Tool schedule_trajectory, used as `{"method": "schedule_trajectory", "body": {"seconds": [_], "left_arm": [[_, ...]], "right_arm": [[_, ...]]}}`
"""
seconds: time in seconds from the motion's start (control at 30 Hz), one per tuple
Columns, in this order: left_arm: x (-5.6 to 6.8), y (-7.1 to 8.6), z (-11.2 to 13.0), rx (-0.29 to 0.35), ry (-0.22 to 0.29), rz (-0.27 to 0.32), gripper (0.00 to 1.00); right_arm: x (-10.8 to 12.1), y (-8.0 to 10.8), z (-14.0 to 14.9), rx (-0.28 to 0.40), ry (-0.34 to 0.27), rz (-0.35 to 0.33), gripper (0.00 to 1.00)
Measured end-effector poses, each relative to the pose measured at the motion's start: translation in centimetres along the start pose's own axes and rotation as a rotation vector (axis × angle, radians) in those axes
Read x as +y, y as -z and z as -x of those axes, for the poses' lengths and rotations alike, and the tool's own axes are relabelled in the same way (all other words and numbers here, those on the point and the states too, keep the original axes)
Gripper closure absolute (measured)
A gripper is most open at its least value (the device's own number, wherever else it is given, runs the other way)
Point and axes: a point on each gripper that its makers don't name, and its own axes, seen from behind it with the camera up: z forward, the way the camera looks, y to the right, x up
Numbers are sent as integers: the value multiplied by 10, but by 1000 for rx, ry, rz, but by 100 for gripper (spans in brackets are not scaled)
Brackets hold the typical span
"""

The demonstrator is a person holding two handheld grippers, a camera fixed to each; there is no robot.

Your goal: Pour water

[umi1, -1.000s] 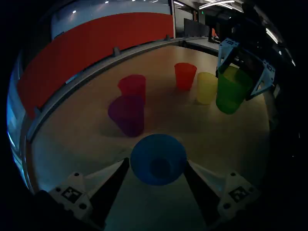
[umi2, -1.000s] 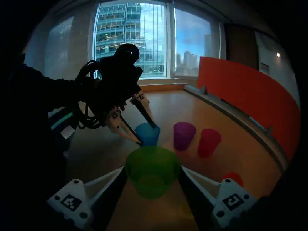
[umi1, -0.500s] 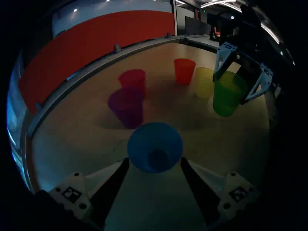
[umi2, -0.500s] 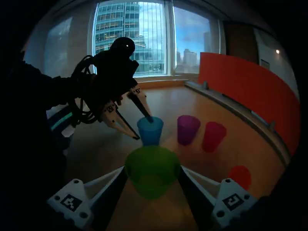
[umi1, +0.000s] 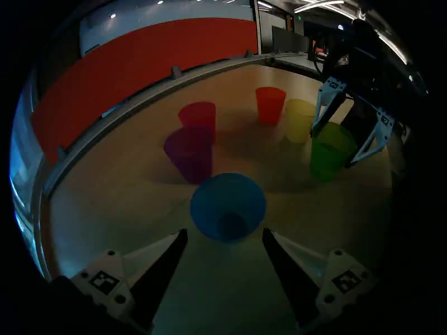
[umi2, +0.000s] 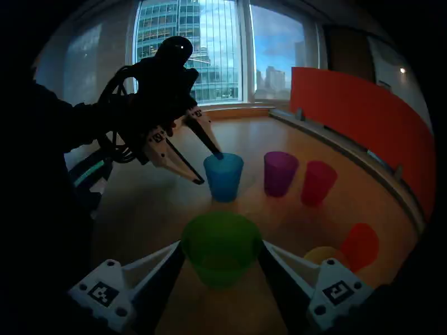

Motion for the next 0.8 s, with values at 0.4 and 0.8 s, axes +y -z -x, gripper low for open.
{"method": "schedule_trajectory", "body": {"seconds": [0.4, 0.8], "left_arm": [[-2, 3, 0, 11, 15, -3, 0], [0, 4, 1, 9, 3, -4, 0]], "right_arm": [[-3, -6, 11, -15, -2, 5, 9], [-4, -5, 18, -21, -1, 13, 9]]}}
